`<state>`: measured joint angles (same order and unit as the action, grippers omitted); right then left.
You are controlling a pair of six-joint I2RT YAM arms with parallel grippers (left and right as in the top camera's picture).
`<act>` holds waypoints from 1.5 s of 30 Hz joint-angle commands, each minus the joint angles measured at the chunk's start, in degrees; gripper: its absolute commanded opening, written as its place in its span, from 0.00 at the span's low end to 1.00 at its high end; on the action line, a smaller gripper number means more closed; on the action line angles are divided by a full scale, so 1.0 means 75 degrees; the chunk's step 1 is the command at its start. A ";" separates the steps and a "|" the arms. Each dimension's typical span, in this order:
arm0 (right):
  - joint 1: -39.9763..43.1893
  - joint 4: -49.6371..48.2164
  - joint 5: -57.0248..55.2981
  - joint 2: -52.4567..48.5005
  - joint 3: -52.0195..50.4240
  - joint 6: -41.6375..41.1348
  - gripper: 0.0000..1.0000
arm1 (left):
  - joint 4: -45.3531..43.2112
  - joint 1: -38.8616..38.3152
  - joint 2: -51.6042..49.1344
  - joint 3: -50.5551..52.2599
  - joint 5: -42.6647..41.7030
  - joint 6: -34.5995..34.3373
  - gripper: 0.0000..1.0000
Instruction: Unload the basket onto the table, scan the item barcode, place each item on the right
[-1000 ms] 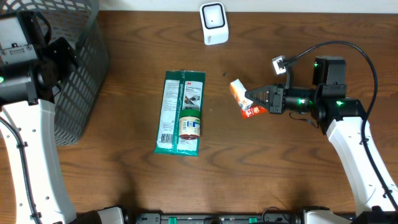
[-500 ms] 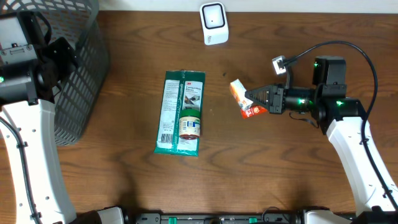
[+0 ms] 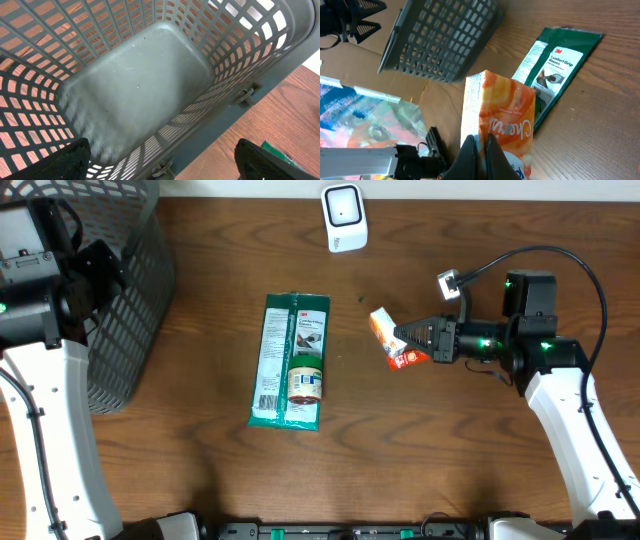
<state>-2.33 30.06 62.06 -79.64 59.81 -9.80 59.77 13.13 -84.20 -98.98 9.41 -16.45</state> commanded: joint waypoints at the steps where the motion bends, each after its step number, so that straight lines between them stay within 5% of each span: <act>1: 0.0090 0.0026 0.0099 0.0087 -0.0050 0.0175 0.01 | 0.0006 0.0041 -0.0003 -0.0047 0.0096 0.0073 0.93; 8: 0.0090 0.0009 0.0099 0.0087 -0.0050 0.0023 0.01 | 0.0006 0.0041 -0.0003 -0.0047 0.0096 0.0073 0.93; 13: 0.0090 -0.0819 0.0050 0.0076 -0.0044 -0.1262 0.01 | 0.0006 0.0041 -0.0003 -0.0047 0.0096 0.0073 0.92; 21: 0.0035 -0.5152 0.1137 -0.0242 0.0003 -0.4797 0.01 | 0.0006 0.0041 -0.0003 -0.0047 0.0096 0.0073 0.92; 27: -0.0224 -0.8664 0.1055 -0.1897 0.1102 -0.7630 0.01 | 0.0006 0.0041 -0.0003 -0.0047 0.0096 0.0073 0.92; 36: -0.0694 -0.9113 -0.1542 -0.5091 0.3809 -0.7367 0.01 | 0.0006 0.0041 -0.0003 -0.0047 0.0096 0.0073 0.93; 45: -0.0714 -1.0690 -0.3118 -0.7230 0.4170 -0.7058 0.01 | 0.0006 0.0041 -0.0003 -0.0047 0.0096 0.0073 0.92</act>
<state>-7.35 -46.70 44.18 -129.38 89.67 -64.01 59.77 13.13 -84.20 -98.98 9.39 -16.45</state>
